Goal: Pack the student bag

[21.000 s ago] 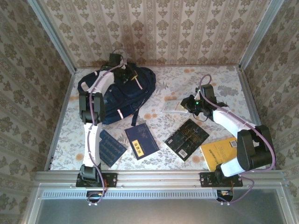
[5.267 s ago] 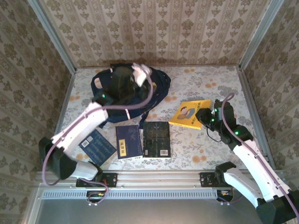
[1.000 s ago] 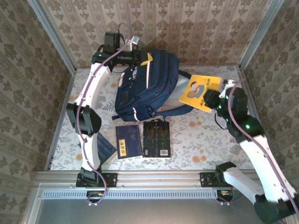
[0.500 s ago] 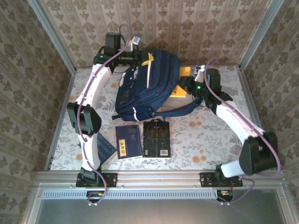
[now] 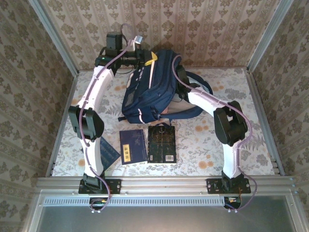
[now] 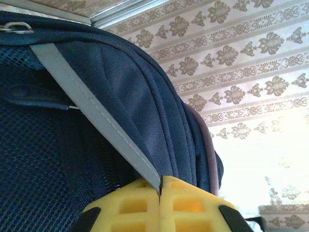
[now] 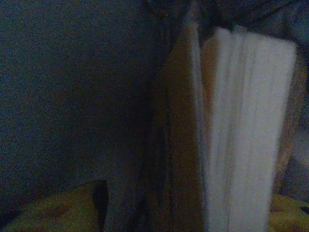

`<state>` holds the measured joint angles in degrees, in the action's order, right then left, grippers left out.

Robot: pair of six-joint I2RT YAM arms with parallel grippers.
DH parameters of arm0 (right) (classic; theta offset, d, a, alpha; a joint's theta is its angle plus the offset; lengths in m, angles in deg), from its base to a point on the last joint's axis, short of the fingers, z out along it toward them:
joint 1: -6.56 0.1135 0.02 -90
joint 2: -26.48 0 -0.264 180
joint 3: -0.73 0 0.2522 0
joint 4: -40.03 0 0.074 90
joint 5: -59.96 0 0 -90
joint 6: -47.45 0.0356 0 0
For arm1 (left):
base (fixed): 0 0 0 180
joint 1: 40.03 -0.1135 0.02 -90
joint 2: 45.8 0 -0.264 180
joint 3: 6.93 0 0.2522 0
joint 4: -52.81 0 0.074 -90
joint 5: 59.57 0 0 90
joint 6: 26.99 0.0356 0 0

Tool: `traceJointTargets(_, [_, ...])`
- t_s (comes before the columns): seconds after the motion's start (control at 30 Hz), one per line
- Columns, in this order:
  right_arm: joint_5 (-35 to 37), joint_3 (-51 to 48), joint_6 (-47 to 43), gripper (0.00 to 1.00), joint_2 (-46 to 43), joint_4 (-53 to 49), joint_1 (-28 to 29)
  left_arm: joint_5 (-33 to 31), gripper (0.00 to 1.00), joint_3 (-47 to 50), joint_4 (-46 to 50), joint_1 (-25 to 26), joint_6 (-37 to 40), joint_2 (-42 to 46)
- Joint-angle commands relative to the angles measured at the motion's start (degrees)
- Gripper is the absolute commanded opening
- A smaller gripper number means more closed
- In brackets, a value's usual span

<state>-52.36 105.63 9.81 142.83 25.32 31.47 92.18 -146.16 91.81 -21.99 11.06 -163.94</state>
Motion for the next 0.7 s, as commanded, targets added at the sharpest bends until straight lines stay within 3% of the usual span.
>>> traceJointTargets(0.0, [4.54,1.66,-1.49,0.74,-2.43,-1.77,-0.01,3.86,0.0,-1.94,-9.41,-1.36,-0.44,2.63])
traceJointTargets(0.1, [5.84,-1.07,-4.48,0.86,-6.56,-2.1,-0.34,3.47,0.0,-1.97,-8.76,-2.23,-0.29,2.14])
traceJointTargets(0.27, [8.99,-7.54,-8.1,0.96,-15.21,-3.11,-1.83,2.5,0.0,-2.99,-6.03,-3.1,1.63,0.43])
traceJointTargets(0.47, [19.09,-12.9,-12.35,0.98,-24.77,-11.9,-3.09,0.35,0.0,-4.21,-1.57,-3.2,5.34,-1.41])
traceJointTargets(0.67, [32.83,-24.92,-9.42,0.97,-40.16,-15.35,-0.01,-3.02,0.0,-7.57,2.06,-1.63,8.59,-5.3])
